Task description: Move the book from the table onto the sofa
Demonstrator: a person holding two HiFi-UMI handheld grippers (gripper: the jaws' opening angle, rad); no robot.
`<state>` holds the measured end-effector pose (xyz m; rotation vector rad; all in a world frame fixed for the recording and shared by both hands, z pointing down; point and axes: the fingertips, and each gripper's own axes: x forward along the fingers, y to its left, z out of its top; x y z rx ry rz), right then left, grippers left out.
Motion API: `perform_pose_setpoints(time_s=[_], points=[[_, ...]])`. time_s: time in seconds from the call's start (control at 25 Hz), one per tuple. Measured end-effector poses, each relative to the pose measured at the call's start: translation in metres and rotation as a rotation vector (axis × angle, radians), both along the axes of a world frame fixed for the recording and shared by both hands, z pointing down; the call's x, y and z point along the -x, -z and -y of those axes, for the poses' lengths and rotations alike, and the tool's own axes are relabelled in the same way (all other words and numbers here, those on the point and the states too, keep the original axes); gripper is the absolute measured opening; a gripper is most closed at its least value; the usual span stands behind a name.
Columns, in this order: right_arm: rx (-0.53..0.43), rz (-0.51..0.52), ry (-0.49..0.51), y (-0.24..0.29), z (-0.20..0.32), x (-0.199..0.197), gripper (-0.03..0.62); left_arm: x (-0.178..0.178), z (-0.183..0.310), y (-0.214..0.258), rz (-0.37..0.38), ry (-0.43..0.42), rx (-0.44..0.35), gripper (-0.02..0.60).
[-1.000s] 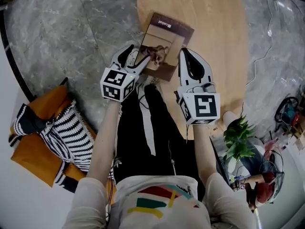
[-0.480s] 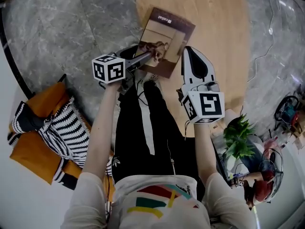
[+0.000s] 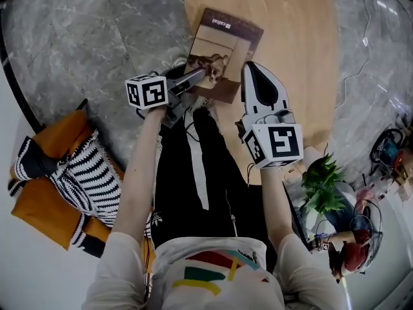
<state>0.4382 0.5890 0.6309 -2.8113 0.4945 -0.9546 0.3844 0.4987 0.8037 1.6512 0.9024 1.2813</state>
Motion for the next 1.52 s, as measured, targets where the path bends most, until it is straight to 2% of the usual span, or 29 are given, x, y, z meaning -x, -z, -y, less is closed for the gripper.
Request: perform_pose_setpoints(time_s=[0.04,0.16,0.44,0.64,0.76,0.88,1.0,1.12,1.2,1.32,1.44,1.52], points=[[0.000,0.002,0.002,-0.001,0.001,0.000,0.012,0.000,-0.002,0.002,-0.009,-0.001,0.008,0.236],[0.004,0.011,0.009,-0.004,0.004,0.001,0.012,-0.001,-0.005,0.010,-0.026,0.003,0.031,0.198],[0.001,0.002,0.017,0.000,0.012,-0.001,0.012,-0.020,-0.008,0.051,-0.150,0.080,0.079,0.155],[0.002,-0.019,0.008,0.011,0.014,-0.007,0.012,-0.040,-0.014,0.081,-0.232,0.073,0.083,0.152],[0.000,-0.033,0.002,0.031,0.014,-0.003,0.012,-0.052,-0.013,0.119,-0.279,0.101,0.098,0.152],[-0.004,-0.063,-0.018,0.066,0.007,-0.013,0.012,-0.079,-0.017,0.175,-0.361,0.136,0.112,0.152],[-0.024,-0.139,-0.075,0.122,-0.001,-0.039,0.012,-0.117,-0.018,0.242,-0.481,0.162,0.104,0.152],[-0.048,-0.262,-0.132,0.199,-0.004,-0.067,0.012,-0.151,-0.016,0.323,-0.637,0.187,0.108,0.152],[-0.057,-0.321,-0.151,0.253,-0.004,-0.065,0.012,-0.151,-0.013,0.383,-0.737,0.193,0.093,0.152],[-0.037,-0.389,-0.153,0.329,-0.005,-0.037,0.012,-0.133,-0.012,0.476,-0.886,0.187,0.053,0.152],[-0.001,-0.533,-0.158,0.399,-0.010,-0.035,0.012,-0.143,-0.014,0.575,-1.115,0.194,0.034,0.152],[0.018,-0.614,-0.148,0.434,-0.010,-0.026,0.012,-0.137,-0.012,0.627,-1.240,0.227,0.037,0.152]])
